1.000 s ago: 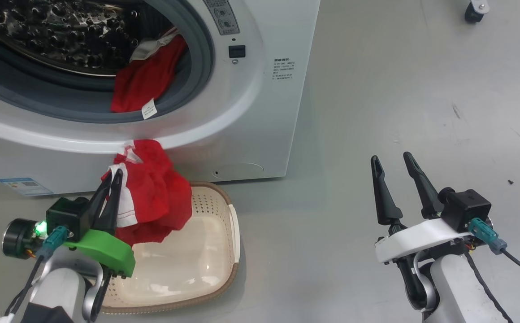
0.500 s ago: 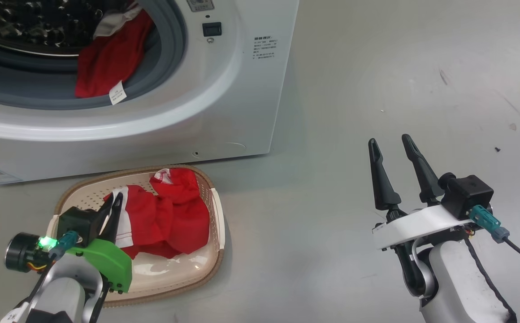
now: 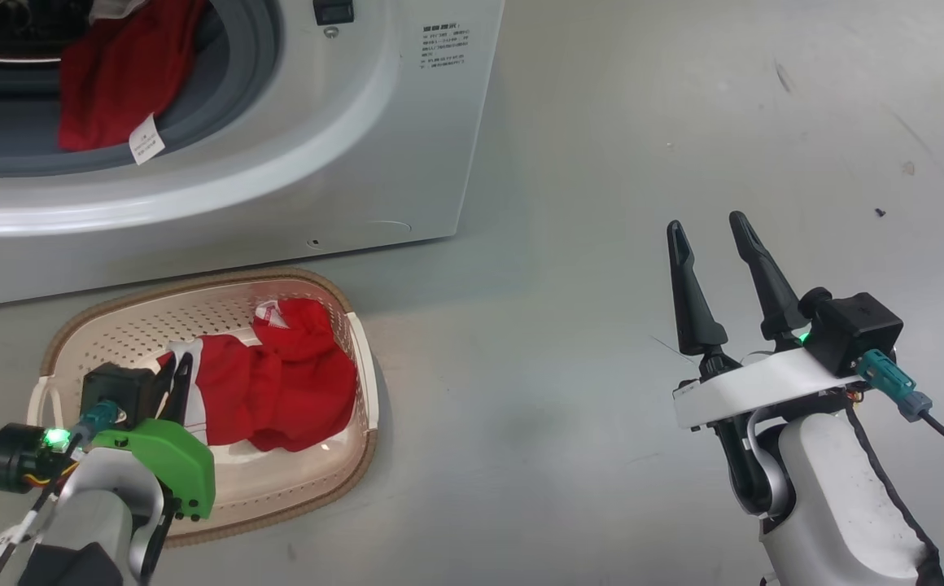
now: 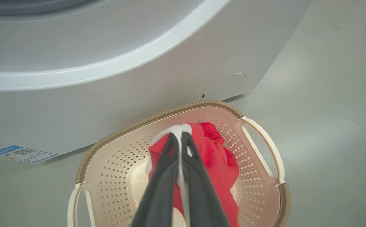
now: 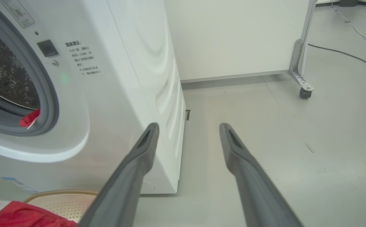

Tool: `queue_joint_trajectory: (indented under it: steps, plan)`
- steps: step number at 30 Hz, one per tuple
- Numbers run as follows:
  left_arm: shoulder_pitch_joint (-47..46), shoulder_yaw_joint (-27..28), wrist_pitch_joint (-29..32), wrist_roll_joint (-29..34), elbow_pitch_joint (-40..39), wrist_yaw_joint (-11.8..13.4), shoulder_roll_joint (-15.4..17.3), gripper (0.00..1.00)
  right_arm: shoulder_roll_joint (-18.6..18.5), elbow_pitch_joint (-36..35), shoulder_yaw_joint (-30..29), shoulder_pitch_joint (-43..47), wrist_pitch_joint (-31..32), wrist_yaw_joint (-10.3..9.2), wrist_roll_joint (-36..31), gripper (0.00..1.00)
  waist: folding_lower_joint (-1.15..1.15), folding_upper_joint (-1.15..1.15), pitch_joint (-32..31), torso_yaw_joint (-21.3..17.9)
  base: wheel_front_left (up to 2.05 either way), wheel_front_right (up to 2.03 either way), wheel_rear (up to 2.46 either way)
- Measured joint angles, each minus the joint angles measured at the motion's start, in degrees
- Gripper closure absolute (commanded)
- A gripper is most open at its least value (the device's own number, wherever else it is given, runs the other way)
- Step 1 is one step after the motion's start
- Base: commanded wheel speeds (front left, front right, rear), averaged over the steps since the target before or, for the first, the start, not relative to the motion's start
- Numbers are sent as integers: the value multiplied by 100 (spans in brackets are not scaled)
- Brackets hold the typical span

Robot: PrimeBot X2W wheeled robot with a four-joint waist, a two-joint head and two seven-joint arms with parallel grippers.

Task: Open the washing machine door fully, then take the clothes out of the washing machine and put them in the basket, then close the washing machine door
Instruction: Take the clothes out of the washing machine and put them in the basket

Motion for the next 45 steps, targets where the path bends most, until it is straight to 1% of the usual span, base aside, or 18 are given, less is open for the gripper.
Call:
queue_joint_trajectory:
  steps: [14,23,24,25,30,32,36,41,45]
  plan:
    - [-416,75,60,1,775,8,70,100,8,-105,-147,-132,0,-1,-1,0,0,0,519,-181,0,0,0]
    - [-616,96,35,-15,1224,10,45,100,10,-107,-215,-204,0,0,-12,0,0,0,595,-152,0,0,0]
    - [-638,112,35,-27,1277,16,23,64,12,-105,-238,-204,0,0,-13,0,0,0,590,-141,0,0,0]
    - [-656,115,35,-40,1352,16,-1,0,13,-104,-258,-205,0,0,-16,0,0,0,580,-129,0,0,0]
    - [-683,120,-7,-54,1545,18,-90,0,13,-82,-270,-208,0,0,-54,0,0,0,516,-81,0,0,0]
    - [-685,119,-67,-54,1607,59,-115,0,13,-64,-274,-208,0,0,-55,0,0,0,474,-59,0,0,0]
    - [-689,94,-263,-54,1679,60,-162,0,13,-21,-289,-208,0,0,-55,0,0,0,369,-13,0,0,0]
    - [-692,75,-520,-56,1756,58,-325,0,13,34,-324,-208,0,0,-63,0,0,0,200,58,0,0,0]
    - [-701,57,-757,-57,1756,52,-360,0,13,86,-357,-207,0,0,-65,0,0,0,34,131,0,0,0]
